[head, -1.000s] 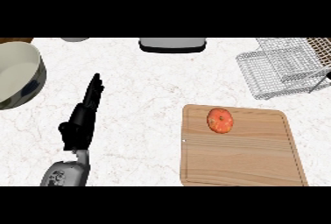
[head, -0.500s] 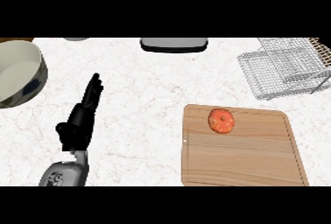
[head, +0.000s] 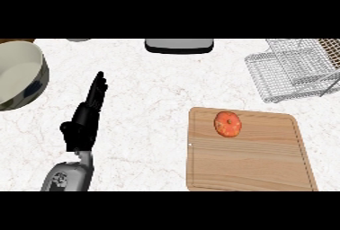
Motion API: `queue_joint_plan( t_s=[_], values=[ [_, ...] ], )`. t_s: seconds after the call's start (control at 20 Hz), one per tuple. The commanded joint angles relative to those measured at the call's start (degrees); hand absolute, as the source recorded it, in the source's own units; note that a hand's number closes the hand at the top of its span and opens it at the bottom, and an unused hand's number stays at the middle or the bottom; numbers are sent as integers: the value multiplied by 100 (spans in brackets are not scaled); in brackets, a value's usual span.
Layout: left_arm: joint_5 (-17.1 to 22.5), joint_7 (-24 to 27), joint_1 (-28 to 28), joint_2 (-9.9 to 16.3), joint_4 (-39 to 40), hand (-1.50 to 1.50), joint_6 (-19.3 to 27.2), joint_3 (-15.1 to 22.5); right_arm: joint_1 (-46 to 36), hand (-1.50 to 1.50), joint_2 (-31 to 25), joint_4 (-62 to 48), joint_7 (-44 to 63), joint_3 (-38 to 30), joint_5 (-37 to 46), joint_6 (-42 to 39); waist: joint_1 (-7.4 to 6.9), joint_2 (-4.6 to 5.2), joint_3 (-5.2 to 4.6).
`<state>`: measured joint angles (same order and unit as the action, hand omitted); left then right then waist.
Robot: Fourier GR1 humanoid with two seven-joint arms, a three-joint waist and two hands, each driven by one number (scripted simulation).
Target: Pick the croissant from the cutting board and place it in the tiered basket
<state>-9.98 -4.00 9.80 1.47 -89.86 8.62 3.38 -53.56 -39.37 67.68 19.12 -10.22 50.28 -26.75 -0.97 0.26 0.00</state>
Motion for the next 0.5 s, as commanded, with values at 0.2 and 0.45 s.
queue_joint_plan(
  t_s=[0.2, 0.45],
  values=[
    [-60, 66, 7, -143, 179, 0, 150, 52, -148, -150, 315, -1386, 23, -881, -376, 823, 53, 1, 5],
    [39, 97, -144, 54, 37, 0, -2, -27, -117, -150, 300, -1802, -486, -1092, -704, 885, 59, -23, 2]
  ],
)
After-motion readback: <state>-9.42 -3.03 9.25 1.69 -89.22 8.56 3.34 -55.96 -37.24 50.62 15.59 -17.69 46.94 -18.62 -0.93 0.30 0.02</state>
